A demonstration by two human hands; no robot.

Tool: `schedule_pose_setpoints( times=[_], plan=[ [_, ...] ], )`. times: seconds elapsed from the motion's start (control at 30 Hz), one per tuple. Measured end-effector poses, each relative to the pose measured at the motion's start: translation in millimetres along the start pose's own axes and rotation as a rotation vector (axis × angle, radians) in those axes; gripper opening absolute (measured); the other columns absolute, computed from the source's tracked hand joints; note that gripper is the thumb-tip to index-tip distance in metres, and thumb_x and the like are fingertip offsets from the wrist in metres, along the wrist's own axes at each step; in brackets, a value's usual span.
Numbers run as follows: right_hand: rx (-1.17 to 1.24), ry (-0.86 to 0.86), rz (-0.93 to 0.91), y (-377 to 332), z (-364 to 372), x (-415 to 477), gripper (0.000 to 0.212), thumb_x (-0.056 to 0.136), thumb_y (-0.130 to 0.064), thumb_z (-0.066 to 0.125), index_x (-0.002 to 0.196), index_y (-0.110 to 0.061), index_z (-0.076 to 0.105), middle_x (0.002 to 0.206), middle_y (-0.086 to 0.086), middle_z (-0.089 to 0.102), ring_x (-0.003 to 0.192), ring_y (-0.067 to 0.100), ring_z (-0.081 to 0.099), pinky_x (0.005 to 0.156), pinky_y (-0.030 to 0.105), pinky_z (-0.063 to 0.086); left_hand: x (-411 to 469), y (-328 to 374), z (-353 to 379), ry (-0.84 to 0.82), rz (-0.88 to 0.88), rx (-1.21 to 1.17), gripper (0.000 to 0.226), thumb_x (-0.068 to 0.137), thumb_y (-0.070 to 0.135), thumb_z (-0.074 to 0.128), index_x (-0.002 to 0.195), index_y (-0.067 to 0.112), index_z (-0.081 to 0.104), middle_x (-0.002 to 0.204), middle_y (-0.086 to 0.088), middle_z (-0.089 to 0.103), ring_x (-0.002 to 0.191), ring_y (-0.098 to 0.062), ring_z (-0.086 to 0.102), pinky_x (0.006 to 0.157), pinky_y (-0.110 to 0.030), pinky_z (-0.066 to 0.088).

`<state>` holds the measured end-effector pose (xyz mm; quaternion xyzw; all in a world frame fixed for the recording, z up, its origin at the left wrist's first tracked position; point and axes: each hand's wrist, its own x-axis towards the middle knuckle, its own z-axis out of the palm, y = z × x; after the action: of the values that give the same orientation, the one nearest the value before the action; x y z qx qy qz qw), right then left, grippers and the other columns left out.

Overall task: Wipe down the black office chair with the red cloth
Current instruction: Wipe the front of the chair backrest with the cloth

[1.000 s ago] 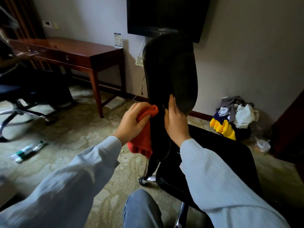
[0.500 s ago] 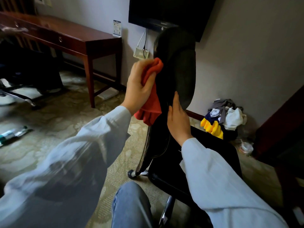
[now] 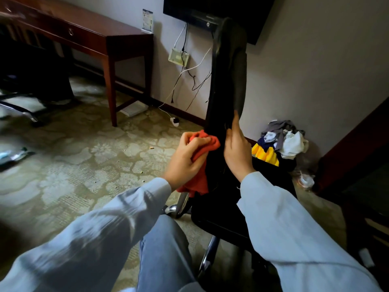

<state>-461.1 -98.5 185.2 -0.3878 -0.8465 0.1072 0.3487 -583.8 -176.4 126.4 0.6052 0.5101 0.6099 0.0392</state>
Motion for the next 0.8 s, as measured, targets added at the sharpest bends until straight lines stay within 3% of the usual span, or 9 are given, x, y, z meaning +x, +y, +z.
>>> schedule_pose_setpoints(
  times=[0.1, 0.17, 0.3, 0.37, 0.47, 0.57, 0.7, 0.8],
  plan=[
    [0.032, 0.030, -0.019, 4.9, -5.2, -12.7, 0.054, 0.101, -0.016, 0.034, 0.150, -0.018, 0.011, 0.106, 0.021, 0.061, 0.091, 0.034, 0.061, 0.070, 0.029, 0.042, -4.1, 8.3, -11.3, -0.037, 0.050, 0.011, 0.030, 0.087, 0.011, 0.058, 0.116, 0.019, 0.058, 0.110, -0.004, 0.047, 0.103, -0.001, 0.048, 0.094, -0.010, 0.036],
    [0.090, 0.026, -0.023, 6.9, -10.6, -22.2, 0.054, 0.100, -0.020, 0.032, 0.150, -0.019, 0.012, 0.107, 0.018, 0.061, 0.091, 0.031, 0.061, 0.069, 0.022, 0.038, -0.1, 18.2, -19.0, 0.029, 0.090, 0.034, 0.031, 0.086, 0.014, 0.055, 0.117, 0.018, 0.055, 0.111, -0.007, 0.051, 0.103, -0.008, 0.050, 0.094, -0.015, 0.039],
    [0.241, 0.004, 0.080, 10.3, -18.2, -38.8, 0.050, 0.102, -0.016, 0.030, 0.149, -0.025, 0.015, 0.137, 0.008, 0.050, 0.121, 0.026, 0.051, 0.087, 0.015, 0.037, 28.0, 46.0, -29.5, 0.297, 0.182, 0.064, 0.034, 0.085, 0.006, 0.055, 0.116, 0.018, 0.052, 0.109, -0.010, 0.051, 0.105, 0.003, 0.047, 0.094, -0.017, 0.040],
    [0.377, -0.015, 0.120, 13.8, -20.6, -45.9, 0.050, 0.102, -0.016, 0.030, 0.149, -0.028, 0.017, 0.147, 0.001, 0.039, 0.133, 0.021, 0.040, 0.102, 0.018, 0.032, 44.5, 61.5, -31.6, 0.334, 0.216, 0.083, 0.037, 0.084, 0.003, 0.056, 0.116, 0.021, 0.050, 0.113, -0.007, 0.048, 0.105, 0.002, 0.046, 0.093, -0.021, 0.043],
    [0.505, -0.060, 0.138, 17.2, -26.1, -56.2, 0.055, 0.100, -0.017, 0.037, 0.149, -0.032, 0.016, 0.152, -0.006, 0.029, 0.138, 0.012, 0.029, 0.110, 0.024, 0.026, 51.9, 75.0, -25.2, 0.240, 0.305, 0.184, 0.036, 0.086, 0.011, 0.056, 0.117, 0.027, 0.049, 0.120, -0.002, 0.041, 0.106, -0.011, 0.048, 0.088, -0.025, 0.046],
    [0.499, -0.082, 0.119, 17.0, -31.4, -68.1, 0.062, 0.098, -0.014, 0.044, 0.146, -0.036, 0.012, 0.148, -0.010, 0.030, 0.132, -0.001, 0.026, 0.105, 0.017, 0.025, 34.7, 71.6, -8.6, 0.152, 0.385, 0.262, 0.033, 0.089, 0.017, 0.055, 0.119, 0.028, 0.050, 0.121, 0.000, 0.037, 0.103, -0.024, 0.055, 0.084, -0.027, 0.049],
    [0.518, -0.087, 0.133, 25.8, -32.4, -83.4, 0.066, 0.096, -0.011, 0.046, 0.129, -0.059, 0.014, 0.147, -0.005, 0.036, 0.136, 0.009, 0.032, 0.110, 0.028, 0.030, -7.2, 51.1, 14.8, 0.160, 0.315, 0.216, 0.035, 0.088, 0.017, 0.058, 0.121, 0.027, 0.051, 0.115, -0.002, 0.041, 0.099, -0.019, 0.053, 0.081, -0.026, 0.049],
    [0.480, -0.104, 0.139, 37.8, -29.8, -97.6, 0.065, 0.095, -0.010, 0.048, 0.137, -0.051, 0.021, 0.145, -0.011, 0.037, 0.133, 0.006, 0.035, 0.109, 0.027, 0.031, -48.9, 23.3, 22.2, 0.006, 0.245, 0.287, 0.035, 0.089, 0.021, 0.057, 0.122, 0.031, 0.052, 0.114, -0.003, 0.044, 0.091, -0.022, 0.057, 0.071, -0.031, 0.051]
  ],
)
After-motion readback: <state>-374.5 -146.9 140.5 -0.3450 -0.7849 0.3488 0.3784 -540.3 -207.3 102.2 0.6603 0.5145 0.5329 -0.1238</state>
